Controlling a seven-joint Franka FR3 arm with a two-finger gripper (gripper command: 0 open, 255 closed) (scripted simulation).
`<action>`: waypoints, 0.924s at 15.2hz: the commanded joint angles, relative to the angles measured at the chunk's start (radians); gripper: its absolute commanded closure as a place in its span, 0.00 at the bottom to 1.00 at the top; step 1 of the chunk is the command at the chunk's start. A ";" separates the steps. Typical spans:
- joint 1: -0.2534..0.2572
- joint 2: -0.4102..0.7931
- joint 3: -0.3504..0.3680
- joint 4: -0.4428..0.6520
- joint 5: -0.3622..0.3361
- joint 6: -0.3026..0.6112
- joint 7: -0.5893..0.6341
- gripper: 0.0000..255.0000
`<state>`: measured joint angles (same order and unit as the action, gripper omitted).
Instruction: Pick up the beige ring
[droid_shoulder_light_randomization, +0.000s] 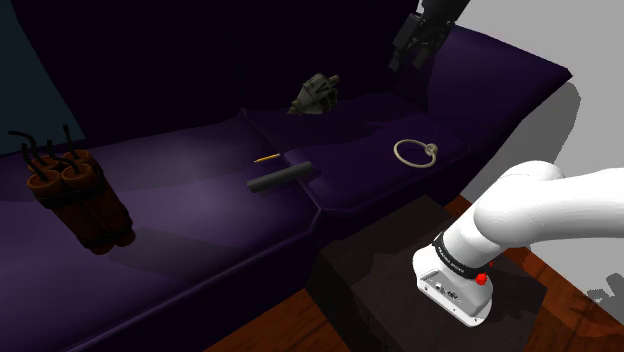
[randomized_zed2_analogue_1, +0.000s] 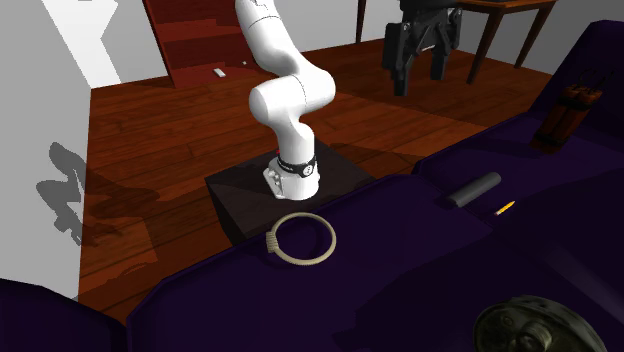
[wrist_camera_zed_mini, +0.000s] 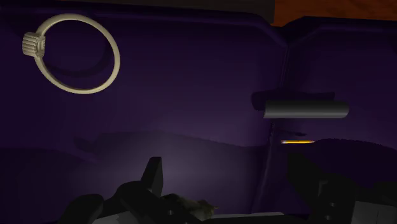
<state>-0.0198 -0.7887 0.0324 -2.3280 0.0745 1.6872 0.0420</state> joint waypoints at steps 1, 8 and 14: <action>0.000 0.000 0.000 0.000 0.000 0.000 0.000 0.00; -0.028 -0.035 -0.121 -0.173 -0.080 0.092 -0.174 0.00; -0.066 -0.012 -0.238 -0.279 -0.166 0.189 -0.326 0.00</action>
<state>-0.0817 -0.8198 -0.1863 -2.5959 -0.0778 1.8506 -0.2586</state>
